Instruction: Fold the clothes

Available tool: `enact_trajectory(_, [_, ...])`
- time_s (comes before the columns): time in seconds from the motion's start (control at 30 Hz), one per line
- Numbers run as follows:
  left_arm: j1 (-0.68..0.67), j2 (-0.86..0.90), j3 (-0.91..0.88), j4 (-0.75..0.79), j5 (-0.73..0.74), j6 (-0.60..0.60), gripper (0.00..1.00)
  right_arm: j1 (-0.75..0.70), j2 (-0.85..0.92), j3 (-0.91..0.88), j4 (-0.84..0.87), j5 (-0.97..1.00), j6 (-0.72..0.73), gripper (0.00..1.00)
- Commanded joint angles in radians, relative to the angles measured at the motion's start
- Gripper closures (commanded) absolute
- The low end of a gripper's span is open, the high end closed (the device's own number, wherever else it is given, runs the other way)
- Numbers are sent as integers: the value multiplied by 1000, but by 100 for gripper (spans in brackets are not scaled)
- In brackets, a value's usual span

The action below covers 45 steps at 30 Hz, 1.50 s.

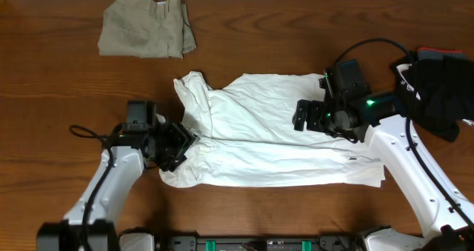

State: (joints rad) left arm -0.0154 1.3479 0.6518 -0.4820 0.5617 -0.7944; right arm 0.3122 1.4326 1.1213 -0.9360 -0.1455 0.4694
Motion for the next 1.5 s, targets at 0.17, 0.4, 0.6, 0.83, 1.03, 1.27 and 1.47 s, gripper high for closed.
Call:
enact_trajectory(0.17, [-4,-304,60,-154,-102,69,33,-6,-4,10,-2,-4,-60,1])
enact_trajectory(0.4, [-4,-384,90,-114,-182,210,25,-6,-4,10,24,-4,-60,1])
enact_trajectory(0.6, [-4,-145,219,-154,-287,419,11,-6,-3,9,13,-4,-60,1])
enact_trajectory(0.83, [-4,106,467,-236,-390,620,9,-6,-4,8,-2,-4,-74,1])
enact_trajectory(1.03, [-4,231,496,-196,-259,719,8,-3,-3,8,6,-4,-74,1])
enact_trajectory(1.27, [-18,334,496,-195,-227,774,9,-3,-3,8,5,-4,-74,1])
enact_trajectory(1.47, [-92,376,496,-174,-219,826,9,-3,-3,8,5,-4,-74,1])
